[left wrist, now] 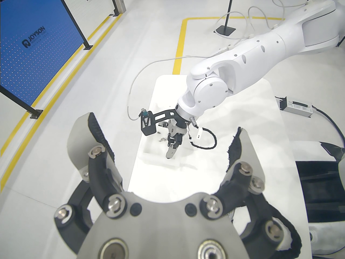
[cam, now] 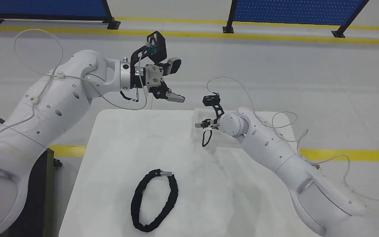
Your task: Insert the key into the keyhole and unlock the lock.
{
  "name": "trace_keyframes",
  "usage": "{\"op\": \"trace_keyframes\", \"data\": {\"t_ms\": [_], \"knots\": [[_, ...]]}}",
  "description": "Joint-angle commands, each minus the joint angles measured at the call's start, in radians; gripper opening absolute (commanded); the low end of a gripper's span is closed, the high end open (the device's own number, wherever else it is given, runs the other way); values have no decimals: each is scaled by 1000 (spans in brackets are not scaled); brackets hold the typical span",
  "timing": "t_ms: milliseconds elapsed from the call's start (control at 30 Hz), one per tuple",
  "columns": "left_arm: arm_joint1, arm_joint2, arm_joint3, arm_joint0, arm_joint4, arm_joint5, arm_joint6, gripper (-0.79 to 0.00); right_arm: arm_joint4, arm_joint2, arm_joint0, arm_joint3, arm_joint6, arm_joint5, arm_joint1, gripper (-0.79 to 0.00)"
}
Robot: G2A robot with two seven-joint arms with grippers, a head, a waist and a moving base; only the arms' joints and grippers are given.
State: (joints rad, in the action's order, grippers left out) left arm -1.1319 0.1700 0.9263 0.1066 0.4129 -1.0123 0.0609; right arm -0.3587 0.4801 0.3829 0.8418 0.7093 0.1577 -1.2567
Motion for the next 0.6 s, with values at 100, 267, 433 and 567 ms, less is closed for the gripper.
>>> {"op": "trace_keyframes", "data": {"t_ms": [100,267,433,567], "knots": [[0,0,0,0,-1,0,1,0,-40,-24,-18,-44,7,65,-39,-132],[0,0,0,0,-1,0,1,0,-36,-26,-32,-97,33,85,-70,-188],[0,0,0,0,-1,0,1,0,-37,-24,-44,-150,40,85,-98,-354],[0,0,0,0,-1,0,1,0,-46,-26,-49,-180,43,84,-118,-437]]}}
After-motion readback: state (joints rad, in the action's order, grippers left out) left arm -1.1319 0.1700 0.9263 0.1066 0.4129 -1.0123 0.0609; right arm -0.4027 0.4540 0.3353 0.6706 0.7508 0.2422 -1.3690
